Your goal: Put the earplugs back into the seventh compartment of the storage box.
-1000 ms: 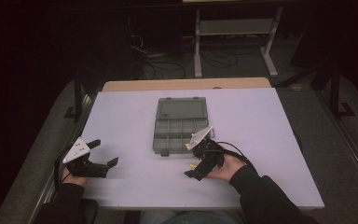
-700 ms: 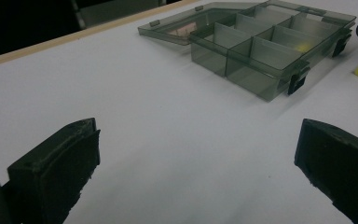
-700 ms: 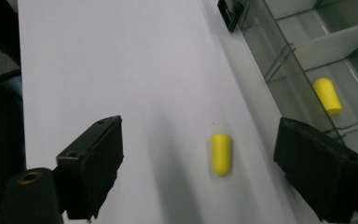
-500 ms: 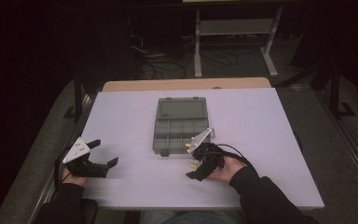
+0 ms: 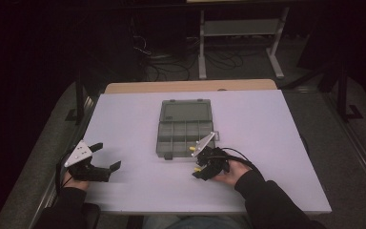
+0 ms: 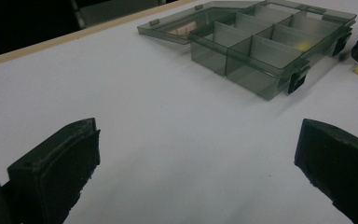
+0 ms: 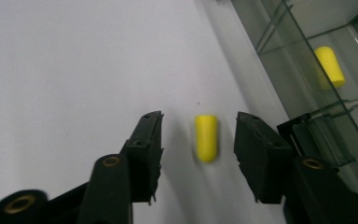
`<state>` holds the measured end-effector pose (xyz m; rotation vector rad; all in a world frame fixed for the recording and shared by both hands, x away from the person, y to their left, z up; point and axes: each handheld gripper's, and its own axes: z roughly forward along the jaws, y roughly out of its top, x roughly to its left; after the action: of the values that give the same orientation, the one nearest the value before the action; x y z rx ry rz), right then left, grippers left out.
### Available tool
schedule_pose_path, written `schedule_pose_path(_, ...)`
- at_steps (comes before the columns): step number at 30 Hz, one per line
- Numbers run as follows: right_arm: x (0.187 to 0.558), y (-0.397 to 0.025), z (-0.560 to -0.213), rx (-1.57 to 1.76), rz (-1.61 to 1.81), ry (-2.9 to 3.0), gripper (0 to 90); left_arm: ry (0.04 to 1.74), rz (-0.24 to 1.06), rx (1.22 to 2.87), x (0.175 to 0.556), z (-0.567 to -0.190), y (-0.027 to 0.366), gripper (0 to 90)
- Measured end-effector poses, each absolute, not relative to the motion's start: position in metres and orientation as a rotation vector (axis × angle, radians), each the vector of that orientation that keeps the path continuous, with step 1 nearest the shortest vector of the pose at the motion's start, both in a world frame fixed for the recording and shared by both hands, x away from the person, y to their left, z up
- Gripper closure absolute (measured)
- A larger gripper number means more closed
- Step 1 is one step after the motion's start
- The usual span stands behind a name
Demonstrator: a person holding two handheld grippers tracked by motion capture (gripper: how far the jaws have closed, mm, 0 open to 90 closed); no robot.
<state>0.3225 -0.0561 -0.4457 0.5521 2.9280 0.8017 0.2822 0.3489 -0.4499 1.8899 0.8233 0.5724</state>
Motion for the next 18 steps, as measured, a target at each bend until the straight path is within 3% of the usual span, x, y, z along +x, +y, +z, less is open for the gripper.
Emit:
schedule_pose_path(8,0.3247,-0.0551,-0.4483,0.598,0.786,2.915,67.7,0.823,0.571,1.889,0.2822,-0.4499,0.3488,0.0)
schedule_pose_path(10,0.3258,-0.0560,-0.4479,0.608,0.793,2.923,77.5,0.824,0.571,1.889,0.2822,-0.4499,0.3489,0.0)
schedule_pose_path(18,0.3238,-0.0553,-0.4440,0.587,0.792,2.923,79.7,0.823,0.571,1.889,0.2822,-0.4500,0.3488,0.0)
